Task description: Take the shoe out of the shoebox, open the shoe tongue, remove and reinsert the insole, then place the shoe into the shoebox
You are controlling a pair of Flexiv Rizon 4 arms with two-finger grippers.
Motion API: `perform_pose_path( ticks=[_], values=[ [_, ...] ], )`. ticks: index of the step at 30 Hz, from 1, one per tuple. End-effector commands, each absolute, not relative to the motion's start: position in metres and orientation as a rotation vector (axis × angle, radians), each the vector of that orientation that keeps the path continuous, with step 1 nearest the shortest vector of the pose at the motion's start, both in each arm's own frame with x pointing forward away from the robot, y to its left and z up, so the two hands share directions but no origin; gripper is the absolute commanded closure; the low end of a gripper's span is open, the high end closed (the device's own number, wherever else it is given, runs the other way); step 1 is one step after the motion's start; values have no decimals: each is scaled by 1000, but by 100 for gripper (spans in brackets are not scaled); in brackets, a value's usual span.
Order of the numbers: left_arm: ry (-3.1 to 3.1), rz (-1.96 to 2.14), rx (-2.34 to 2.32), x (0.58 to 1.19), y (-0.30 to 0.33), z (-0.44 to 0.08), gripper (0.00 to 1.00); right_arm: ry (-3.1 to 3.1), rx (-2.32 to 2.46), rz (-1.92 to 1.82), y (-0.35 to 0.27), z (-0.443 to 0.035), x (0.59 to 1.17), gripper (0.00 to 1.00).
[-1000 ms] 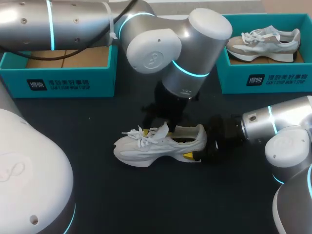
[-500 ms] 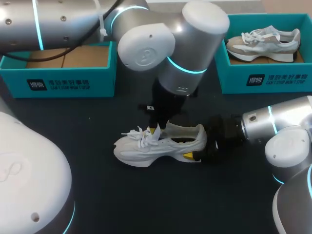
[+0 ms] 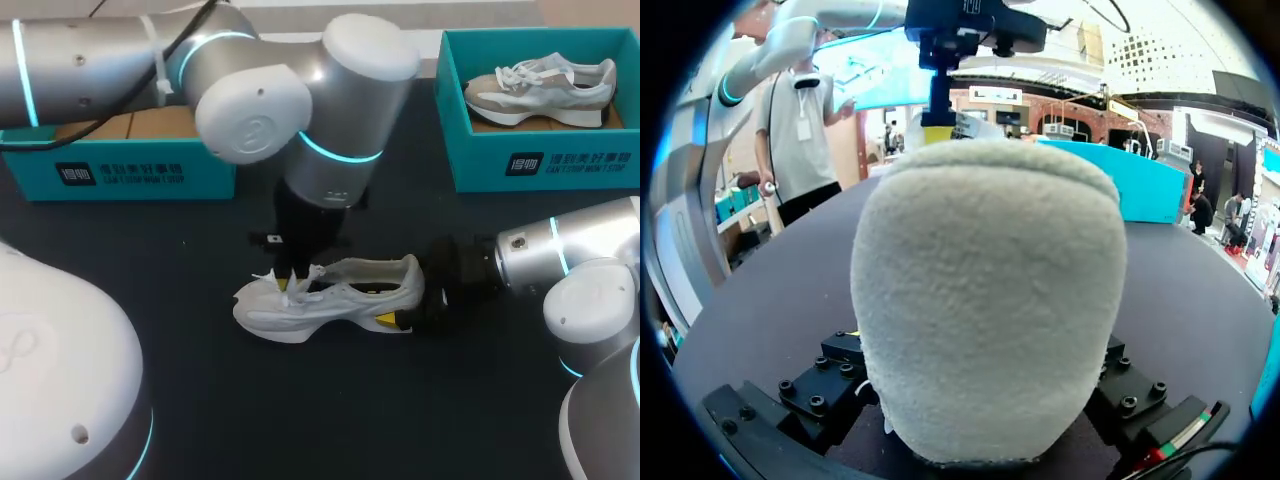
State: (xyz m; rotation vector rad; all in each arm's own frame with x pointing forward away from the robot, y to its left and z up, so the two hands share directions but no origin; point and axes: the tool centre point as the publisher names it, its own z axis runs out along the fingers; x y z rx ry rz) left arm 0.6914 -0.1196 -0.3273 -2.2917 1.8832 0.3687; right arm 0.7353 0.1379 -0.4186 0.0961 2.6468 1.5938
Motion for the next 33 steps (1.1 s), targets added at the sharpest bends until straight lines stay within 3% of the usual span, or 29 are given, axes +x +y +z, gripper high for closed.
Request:
perform_pose_path(
  ticks=[1,9,10,11,12,16,23,33],
  values=[
    [1802,314,-2366,682,-107,-335,100,2647,100,1589,140,-424,736,100],
    [1689,344,-2454,683,-86,-359,100,2647,100,1589,140,-424,736,100],
    [1683,366,-2460,684,-85,-361,97,2647,100,1589,140,-424,736,100],
    [1682,372,-2463,686,-84,-364,79,2647,100,1589,140,-424,736,100],
    [1670,374,-2463,687,-83,-367,73,2647,100,1589,140,-424,736,100],
    [1650,399,-2460,691,-79,-376,65,2647,100,1589,140,-424,736,100],
    [1596,450,-2484,689,-65,-383,38,2647,100,1589,140,-424,736,100],
    [1512,483,-2505,695,-45,-379,16,2647,100,1589,140,-424,736,100]
  ],
)
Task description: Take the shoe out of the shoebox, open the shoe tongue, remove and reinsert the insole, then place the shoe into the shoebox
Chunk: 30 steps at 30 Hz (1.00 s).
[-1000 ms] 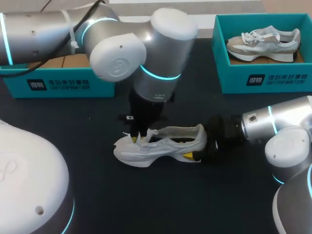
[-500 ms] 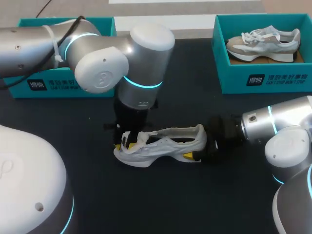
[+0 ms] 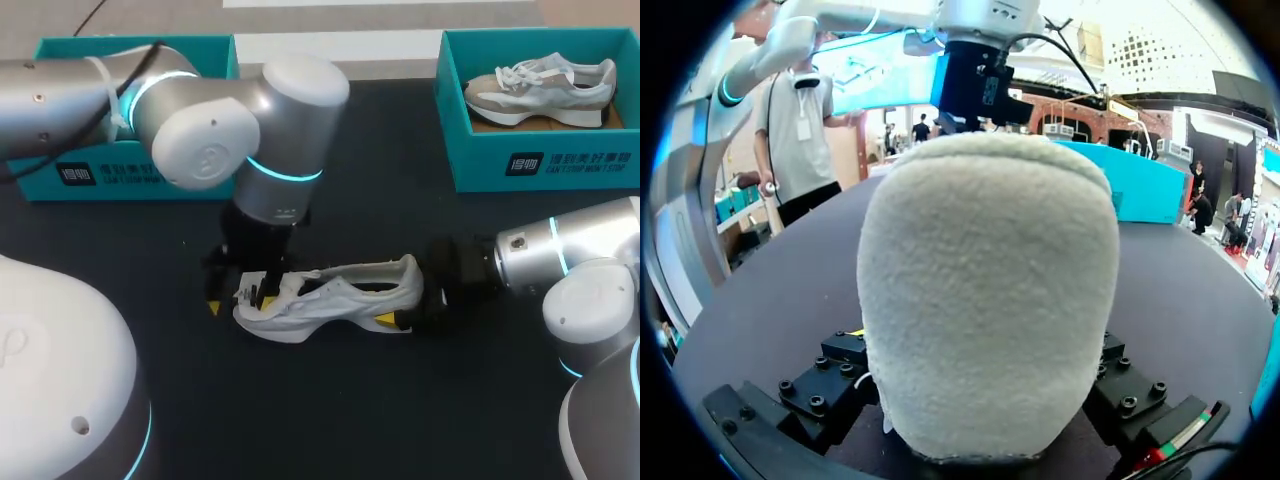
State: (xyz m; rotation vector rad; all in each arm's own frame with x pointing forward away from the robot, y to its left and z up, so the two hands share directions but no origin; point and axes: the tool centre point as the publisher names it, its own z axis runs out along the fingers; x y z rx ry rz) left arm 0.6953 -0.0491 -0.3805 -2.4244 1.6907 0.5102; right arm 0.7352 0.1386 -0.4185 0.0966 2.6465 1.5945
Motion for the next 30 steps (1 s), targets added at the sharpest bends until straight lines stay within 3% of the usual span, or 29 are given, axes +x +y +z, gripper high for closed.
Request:
perform_pose_path(
  ticks=[1,7,30],
  values=[
    [1503,483,-2501,696,-43,-378,15,2647,100,1589,140,-424,736,100],
    [1461,467,-2516,697,-28,-365,0,2647,100,1589,140,-424,736,100],
    [1870,111,-2395,736,-46,-278,0,2647,100,1589,140,-424,736,100]
  ],
)
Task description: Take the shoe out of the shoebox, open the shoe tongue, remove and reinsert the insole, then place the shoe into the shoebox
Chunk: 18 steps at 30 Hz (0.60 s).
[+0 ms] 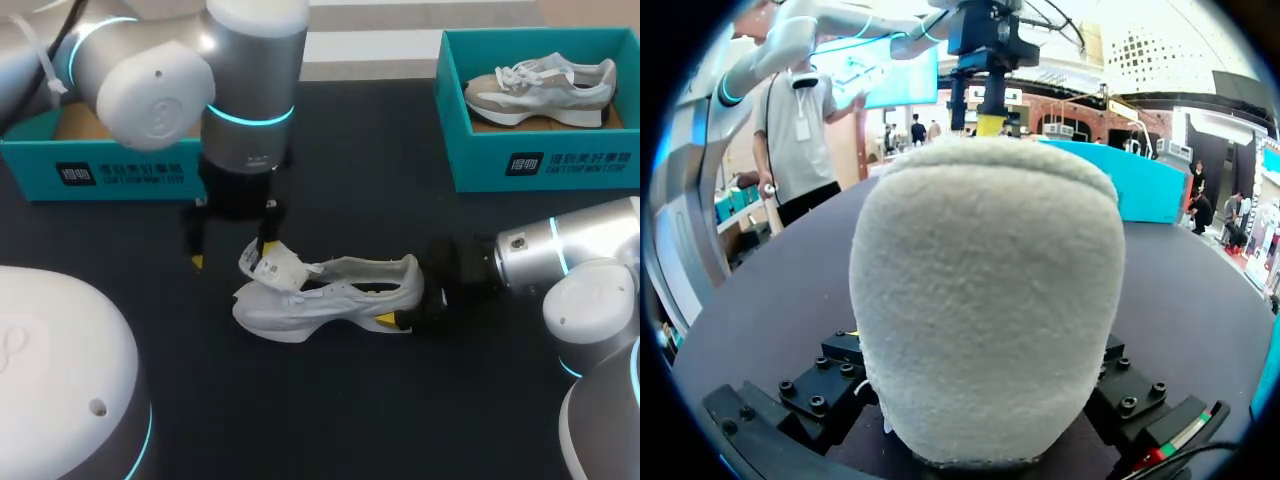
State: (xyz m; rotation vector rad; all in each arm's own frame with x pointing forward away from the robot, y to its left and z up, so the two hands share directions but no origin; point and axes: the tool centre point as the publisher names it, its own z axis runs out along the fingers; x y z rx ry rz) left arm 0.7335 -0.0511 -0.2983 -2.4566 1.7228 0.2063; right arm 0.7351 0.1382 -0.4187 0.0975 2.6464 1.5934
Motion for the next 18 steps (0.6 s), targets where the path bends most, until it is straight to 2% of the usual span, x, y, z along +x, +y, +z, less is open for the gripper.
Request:
perform_pose_path(
  ticks=[1,12,18],
  values=[
    [1903,56,-2347,741,-49,-268,0,2647,100,1589,140,-424,736,100],
    [2478,-160,-1700,772,-81,-222,0,2647,100,1589,140,-424,736,100],
    [3023,-72,-984,772,-98,-205,0,2647,100,1589,140,-424,736,100]
  ],
)
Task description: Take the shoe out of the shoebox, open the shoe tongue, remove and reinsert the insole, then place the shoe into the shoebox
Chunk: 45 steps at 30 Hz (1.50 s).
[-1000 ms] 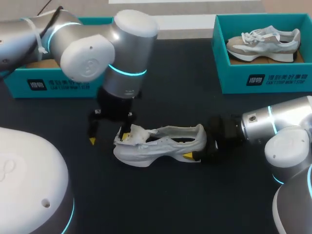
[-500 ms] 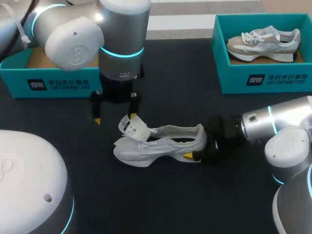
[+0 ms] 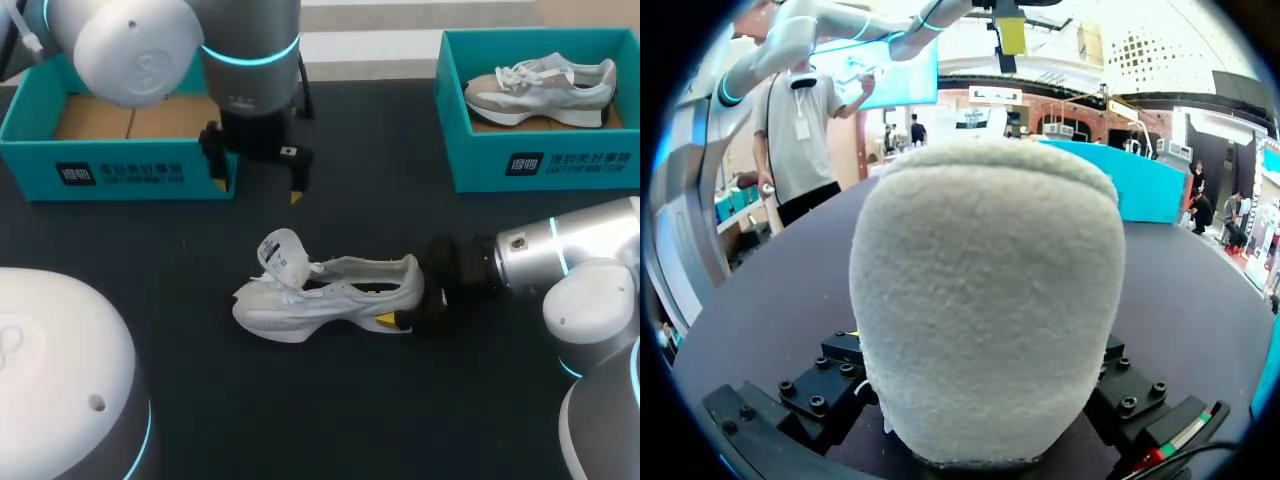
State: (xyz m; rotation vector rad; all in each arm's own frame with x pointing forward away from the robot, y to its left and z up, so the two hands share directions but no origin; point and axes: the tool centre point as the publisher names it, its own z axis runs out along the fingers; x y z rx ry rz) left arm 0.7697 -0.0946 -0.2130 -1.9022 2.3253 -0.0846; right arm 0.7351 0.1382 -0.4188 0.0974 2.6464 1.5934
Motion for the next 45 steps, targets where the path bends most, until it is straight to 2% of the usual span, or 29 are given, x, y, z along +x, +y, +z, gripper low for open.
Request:
perform_pose_path(
  ticks=[1,5,9,10,11,21,45],
  values=[
    [3068,-55,-911,772,-100,-204,0,2647,100,1589,140,-424,736,100],
    [3208,38,-322,763,-113,-201,0,2647,100,1589,140,-424,736,100],
    [3256,44,65,753,-127,-199,0,2647,100,1589,140,-424,736,100],
    [3270,13,167,749,-132,-197,53,2647,100,1589,140,-424,736,100],
    [3279,-1,231,748,-134,-196,98,2647,100,1589,140,-424,736,100],
    [3223,-251,931,740,-158,-195,100,2647,100,1589,140,-424,736,100],
    [3223,-251,931,740,-158,-195,100,2647,100,1589,140,-424,736,100]
  ],
)
